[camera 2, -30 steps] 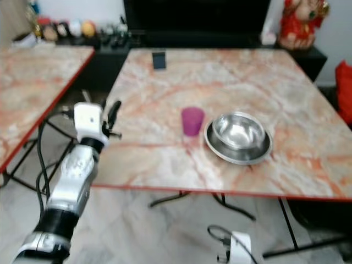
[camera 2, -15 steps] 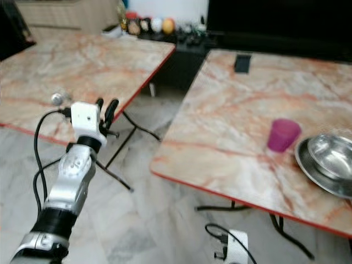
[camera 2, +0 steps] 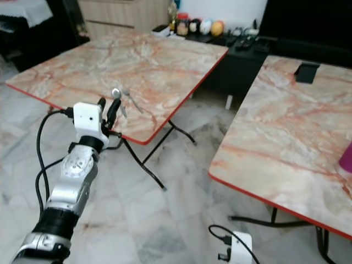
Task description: Setting the table
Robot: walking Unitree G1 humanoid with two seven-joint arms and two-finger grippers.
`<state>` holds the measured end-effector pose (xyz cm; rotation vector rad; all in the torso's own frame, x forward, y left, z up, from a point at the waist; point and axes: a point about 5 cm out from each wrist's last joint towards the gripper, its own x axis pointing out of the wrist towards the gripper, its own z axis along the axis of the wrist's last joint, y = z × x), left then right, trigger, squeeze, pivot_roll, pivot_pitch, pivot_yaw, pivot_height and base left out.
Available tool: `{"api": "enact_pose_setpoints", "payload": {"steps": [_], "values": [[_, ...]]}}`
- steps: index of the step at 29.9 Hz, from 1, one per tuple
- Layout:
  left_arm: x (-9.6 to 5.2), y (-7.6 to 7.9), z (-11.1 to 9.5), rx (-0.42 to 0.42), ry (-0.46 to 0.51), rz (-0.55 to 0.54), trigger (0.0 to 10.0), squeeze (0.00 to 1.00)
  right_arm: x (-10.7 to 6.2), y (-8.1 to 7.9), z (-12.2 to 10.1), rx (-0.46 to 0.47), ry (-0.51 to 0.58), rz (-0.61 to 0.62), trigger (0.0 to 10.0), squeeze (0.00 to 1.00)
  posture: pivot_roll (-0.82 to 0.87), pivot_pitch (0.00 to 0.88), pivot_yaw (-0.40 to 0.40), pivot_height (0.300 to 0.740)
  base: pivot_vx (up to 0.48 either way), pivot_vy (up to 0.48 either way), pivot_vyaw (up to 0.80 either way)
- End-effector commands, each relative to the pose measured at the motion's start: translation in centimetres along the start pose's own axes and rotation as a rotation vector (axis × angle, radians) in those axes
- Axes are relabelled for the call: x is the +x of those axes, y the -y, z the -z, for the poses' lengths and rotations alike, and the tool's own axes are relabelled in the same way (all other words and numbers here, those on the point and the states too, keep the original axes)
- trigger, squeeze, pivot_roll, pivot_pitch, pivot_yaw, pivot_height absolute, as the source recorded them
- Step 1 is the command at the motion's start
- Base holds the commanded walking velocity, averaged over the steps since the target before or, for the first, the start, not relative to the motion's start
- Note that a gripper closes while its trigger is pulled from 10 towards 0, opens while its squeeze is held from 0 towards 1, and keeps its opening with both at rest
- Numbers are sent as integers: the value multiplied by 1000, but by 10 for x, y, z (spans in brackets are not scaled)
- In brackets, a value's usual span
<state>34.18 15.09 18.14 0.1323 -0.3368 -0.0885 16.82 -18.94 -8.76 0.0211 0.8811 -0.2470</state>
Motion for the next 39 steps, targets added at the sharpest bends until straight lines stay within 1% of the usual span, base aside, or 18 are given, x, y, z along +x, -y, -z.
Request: {"api": "enact_pose_setpoints", "payload": {"steps": [1,21,28,35,37,39], "values": [[2,2,-4,-6,11,2,10000,0,-1,-1,3,3,-11,-3,10000,0,59,0,-3,731,0,270,0],[3,-1,-4,-1,10,-6,10000,0,0,-2,2,-1,-11,-8,10000,0,62,0,-4,731,0,265,0],[3,-4,-4,7,9,-9,10000,0,-1,-3,2,2,-11,-10,10000,0,61,0,1,731,0,267,0],[3,-5,-2,19,4,-2,10000,0,-1,-4,2,2,-11,-9,10000,0,63,0,5,731,0,266,0],[2,-7,2,25,-6,-4,10000,0,-1,-4,2,3,-10,-9,10000,0,66,0,6,731,0,129,0],[-1,-10,10,58,-32,-1,10000,0,-1,-4,2,1,-10,-10,10000,0,68,0,5,731,0,0,0]]}}
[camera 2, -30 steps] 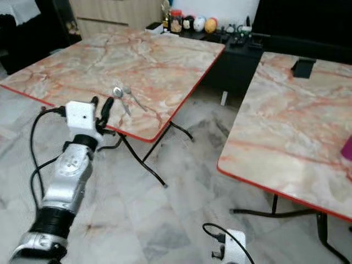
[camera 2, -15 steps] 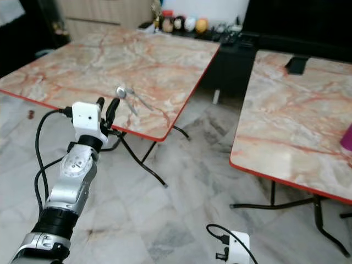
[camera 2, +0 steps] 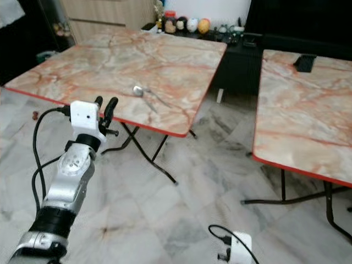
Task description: Setting the table
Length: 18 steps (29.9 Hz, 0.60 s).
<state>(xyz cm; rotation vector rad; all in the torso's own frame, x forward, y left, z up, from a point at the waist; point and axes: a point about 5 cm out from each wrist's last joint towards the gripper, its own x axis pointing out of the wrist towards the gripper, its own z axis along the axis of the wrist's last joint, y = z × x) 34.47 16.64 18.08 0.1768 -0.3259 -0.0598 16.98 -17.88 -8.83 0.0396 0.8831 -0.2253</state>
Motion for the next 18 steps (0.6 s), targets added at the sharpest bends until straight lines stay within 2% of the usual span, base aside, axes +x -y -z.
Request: {"api": "enact_pose_setpoints", "payload": {"steps": [1,2,3,4,9,11,12,13,15,16,18], "values": [[-5,4,12,28,-33,24,10000,0,0,6,2,-7,-7,16,10000,0,66,0,5,731,0,0,0],[-9,0,21,47,-65,24,10000,0,0,6,2,-7,-8,15,10000,0,64,0,8,731,0,0,0],[-9,0,21,47,-65,24,10000,0,0,6,2,-7,-8,15,10000,0,64,0,8,731,0,0,0],[-15,-5,33,67,-115,19,10000,0,0,6,2,-6,-8,15,10000,0,65,0,9,731,0,0,0],[-35,-15,66,92,-262,23,10000,0,0,5,3,-7,-8,12,10000,0,65,0,10,731,0,0,0],[-51,-18,87,84,-363,34,10000,0,0,5,3,-8,-9,11,10000,0,64,0,10,731,0,0,0],[-51,-18,87,84,-363,34,10000,0,0,5,3,-8,-9,11,10000,0,64,0,10,731,0,0,0],[-66,-19,103,75,-440,36,10000,0,-1,5,3,-9,-10,10,10000,0,68,0,8,731,0,0,0],[-85,-19,123,47,-548,42,10000,0,-1,5,3,-11,-11,8,10000,0,66,0,6,731,0,0,0],[-85,-19,123,47,-548,42,10000,0,-1,5,3,-11,-11,8,10000,0,66,0,6,731,0,0,0],[-97,-19,135,14,-625,41,10000,0,-1,5,3,-11,-11,9,10000,0,71,0,2,731,0,0,0]]}}
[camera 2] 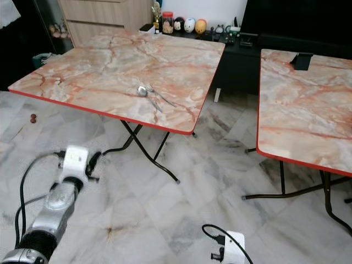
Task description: Setting the table
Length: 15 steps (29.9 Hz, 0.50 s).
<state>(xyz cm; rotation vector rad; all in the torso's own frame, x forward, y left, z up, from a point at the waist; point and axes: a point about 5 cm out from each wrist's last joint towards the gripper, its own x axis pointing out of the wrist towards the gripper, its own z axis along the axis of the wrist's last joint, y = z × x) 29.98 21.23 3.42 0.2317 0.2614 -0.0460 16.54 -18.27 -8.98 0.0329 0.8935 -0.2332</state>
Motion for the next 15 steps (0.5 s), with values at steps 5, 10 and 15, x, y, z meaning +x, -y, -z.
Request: {"api": "enact_pose_setpoints", "payload": {"steps": [5,10,15], "values": [[-13,4,43,-62,-222,26,10000,0,1,1,-2,-7,0,-2,10000,0,73,0,0,731,0,0,0],[-36,10,83,-98,-420,-18,10000,0,1,1,-2,-2,-1,-3,10000,0,59,0,1,731,0,0,0],[-49,16,101,-149,-501,-49,10000,0,1,2,-2,1,1,2,10000,0,55,0,-4,731,0,0,0]]}}
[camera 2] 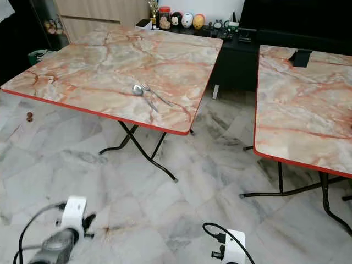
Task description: Setting the table
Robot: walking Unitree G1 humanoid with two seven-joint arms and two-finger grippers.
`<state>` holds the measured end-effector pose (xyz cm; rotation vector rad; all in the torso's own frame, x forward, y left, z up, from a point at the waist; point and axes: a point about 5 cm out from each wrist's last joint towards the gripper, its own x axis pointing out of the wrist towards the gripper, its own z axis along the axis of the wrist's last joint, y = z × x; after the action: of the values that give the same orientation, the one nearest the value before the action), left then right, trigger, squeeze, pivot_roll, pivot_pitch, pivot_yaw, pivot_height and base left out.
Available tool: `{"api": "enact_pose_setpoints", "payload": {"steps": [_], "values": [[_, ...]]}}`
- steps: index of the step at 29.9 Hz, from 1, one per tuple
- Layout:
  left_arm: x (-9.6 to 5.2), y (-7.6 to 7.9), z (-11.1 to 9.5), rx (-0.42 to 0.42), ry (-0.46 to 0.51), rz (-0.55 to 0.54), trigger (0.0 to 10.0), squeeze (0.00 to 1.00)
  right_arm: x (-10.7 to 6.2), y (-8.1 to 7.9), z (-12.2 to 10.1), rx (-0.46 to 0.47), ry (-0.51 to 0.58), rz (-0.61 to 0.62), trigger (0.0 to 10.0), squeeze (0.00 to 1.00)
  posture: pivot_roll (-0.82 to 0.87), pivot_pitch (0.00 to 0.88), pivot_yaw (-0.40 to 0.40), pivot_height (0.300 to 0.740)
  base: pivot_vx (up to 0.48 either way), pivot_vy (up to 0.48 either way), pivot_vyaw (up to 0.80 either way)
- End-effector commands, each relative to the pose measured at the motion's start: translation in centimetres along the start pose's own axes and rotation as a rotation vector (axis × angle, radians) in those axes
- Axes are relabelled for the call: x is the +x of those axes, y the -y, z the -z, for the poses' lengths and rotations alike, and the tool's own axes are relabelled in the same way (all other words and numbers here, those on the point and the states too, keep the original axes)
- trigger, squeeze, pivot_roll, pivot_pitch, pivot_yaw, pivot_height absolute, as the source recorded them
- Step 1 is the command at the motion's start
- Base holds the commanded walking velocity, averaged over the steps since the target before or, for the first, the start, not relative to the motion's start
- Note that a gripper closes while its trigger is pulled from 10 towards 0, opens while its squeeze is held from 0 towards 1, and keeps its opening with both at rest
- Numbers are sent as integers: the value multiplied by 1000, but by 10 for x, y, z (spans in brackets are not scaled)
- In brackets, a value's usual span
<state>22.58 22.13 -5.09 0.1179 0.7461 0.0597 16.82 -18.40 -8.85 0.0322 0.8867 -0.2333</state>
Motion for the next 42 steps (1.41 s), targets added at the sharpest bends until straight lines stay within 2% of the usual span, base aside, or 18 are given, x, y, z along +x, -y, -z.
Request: {"api": "enact_pose_setpoints", "payload": {"steps": [1,9,11,15,19,42], "values": [[0,2,4,-24,-23,-13,10000,0,0,2,1,-3,-5,1,10000,0,59,0,-10,731,0,0,0],[-3,4,17,-26,-72,-26,10000,0,1,3,0,-8,-6,-15,10000,0,72,0,-23,731,0,0,0],[-5,3,23,-23,-90,-30,10000,0,1,3,-1,-47,-10,-15,10000,0,70,0,-21,731,0,0,0],[-5,2,25,-24,-97,-33,10000,0,1,3,-1,-38,-9,-8,10000,0,66,0,-18,731,0,0,0],[-6,2,27,-22,-112,-38,10000,0,1,3,0,-70,-19,-10,10000,0,68,0,-17,731,0,0,748],[-7,4,30,-29,-122,-40,10000,0,1,4,-1,-73,-15,-11,10000,0,68,0,-23,731,0,0,800]]}}
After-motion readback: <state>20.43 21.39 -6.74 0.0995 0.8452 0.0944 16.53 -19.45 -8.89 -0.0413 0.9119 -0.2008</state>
